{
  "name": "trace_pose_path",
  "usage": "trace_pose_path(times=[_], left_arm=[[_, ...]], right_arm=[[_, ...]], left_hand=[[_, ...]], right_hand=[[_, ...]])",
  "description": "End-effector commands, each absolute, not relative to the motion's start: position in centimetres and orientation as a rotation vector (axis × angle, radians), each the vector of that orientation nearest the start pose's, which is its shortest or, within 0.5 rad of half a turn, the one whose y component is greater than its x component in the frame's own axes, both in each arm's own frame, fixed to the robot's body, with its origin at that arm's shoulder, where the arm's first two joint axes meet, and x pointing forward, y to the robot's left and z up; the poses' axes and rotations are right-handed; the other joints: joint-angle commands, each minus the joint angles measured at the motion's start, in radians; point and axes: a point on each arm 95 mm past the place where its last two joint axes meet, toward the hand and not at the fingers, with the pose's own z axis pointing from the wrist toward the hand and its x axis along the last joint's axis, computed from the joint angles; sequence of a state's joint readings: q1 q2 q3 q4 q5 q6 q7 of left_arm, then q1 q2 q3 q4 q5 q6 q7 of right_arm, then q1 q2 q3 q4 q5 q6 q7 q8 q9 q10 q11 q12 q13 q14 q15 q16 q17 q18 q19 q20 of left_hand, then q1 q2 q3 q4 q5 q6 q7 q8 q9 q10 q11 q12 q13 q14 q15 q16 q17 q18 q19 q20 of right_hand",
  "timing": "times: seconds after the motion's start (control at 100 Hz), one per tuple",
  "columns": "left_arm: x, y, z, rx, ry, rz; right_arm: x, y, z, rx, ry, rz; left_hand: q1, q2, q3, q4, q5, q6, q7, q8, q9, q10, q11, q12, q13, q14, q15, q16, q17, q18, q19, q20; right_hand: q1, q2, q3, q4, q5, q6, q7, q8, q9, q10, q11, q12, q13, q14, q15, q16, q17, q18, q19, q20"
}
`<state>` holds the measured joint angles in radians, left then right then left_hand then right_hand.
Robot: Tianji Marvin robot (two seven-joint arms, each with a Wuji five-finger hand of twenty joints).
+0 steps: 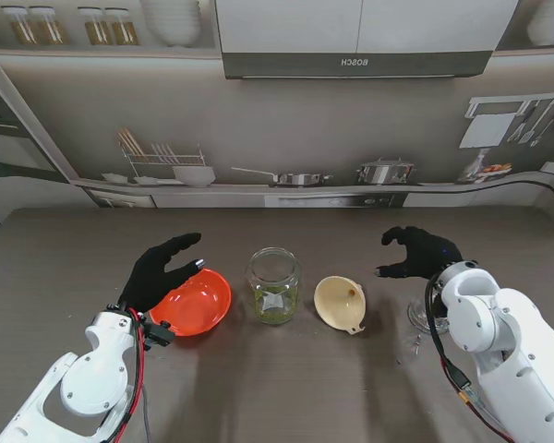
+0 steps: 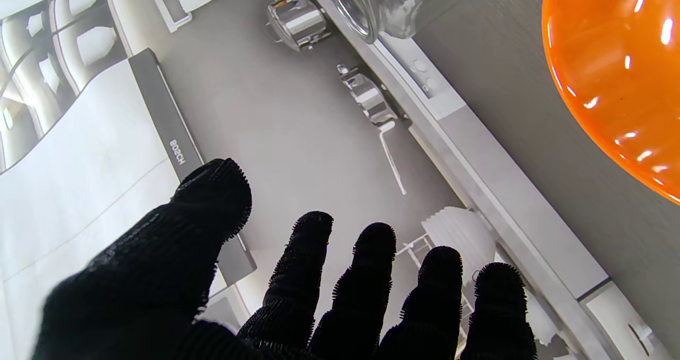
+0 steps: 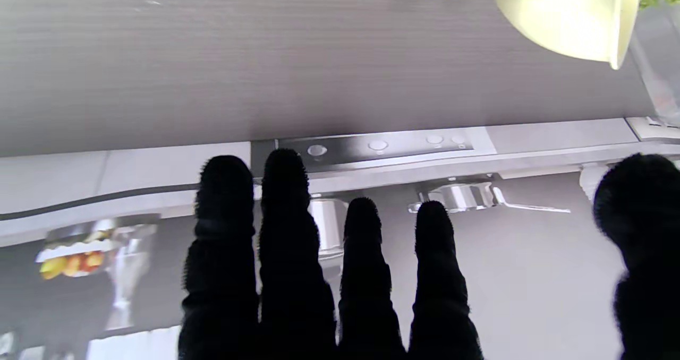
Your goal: Pour mung beans into a glass jar with a funnel
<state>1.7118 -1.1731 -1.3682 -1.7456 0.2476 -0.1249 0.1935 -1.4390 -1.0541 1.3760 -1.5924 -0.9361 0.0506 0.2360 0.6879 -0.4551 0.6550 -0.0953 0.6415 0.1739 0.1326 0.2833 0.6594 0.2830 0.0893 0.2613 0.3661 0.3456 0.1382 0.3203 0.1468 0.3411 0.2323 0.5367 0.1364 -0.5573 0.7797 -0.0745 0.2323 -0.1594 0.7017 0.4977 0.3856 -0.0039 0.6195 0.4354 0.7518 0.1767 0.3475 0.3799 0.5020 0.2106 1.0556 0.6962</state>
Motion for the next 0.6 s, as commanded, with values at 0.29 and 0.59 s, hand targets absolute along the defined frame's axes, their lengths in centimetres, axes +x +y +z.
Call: trace_pose_path(times=[0.29,0.59], left_arm=[[37.6,1.1,-28.4,-1.725,0.735,-2.141],[37.7,1.0,-28.7,-1.738,0.754,-2.136]], right_arm=[[42.9,-11.7,-29.0,1.415,1.424,1.237],[42.7,-13.1,-30.7,1.429,1.501,1.157]], left_hand=[[0.014,0.044,-0.025,0.033,0.001,-0.016,-0.003,0.001,-0.022,-0.007,-0.011,0.006,-0.002,0.001,-0.026,0.006,-0.021,-0.015,-0.034,0.021],[0.017,0.046,-0.026,0.034,0.0,-0.016,-0.003,0.002,-0.022,-0.004,-0.011,0.006,-0.003,-0.001,-0.028,0.007,-0.023,-0.014,-0.035,0.023]], right_hand=[[0.053,-0.075,0.015,0.04,-0.004,-0.046,0.015,0.053,-0.01,0.016,0.026,0.03,0.023,0.007,0.031,0.023,0.022,0.046,0.022,0.027],[0.067,-0.11,0.021,0.055,-0.044,-0.056,-0.013,0.079,-0.044,0.031,0.047,0.055,0.028,-0.015,0.126,0.088,0.039,0.035,0.066,0.06]])
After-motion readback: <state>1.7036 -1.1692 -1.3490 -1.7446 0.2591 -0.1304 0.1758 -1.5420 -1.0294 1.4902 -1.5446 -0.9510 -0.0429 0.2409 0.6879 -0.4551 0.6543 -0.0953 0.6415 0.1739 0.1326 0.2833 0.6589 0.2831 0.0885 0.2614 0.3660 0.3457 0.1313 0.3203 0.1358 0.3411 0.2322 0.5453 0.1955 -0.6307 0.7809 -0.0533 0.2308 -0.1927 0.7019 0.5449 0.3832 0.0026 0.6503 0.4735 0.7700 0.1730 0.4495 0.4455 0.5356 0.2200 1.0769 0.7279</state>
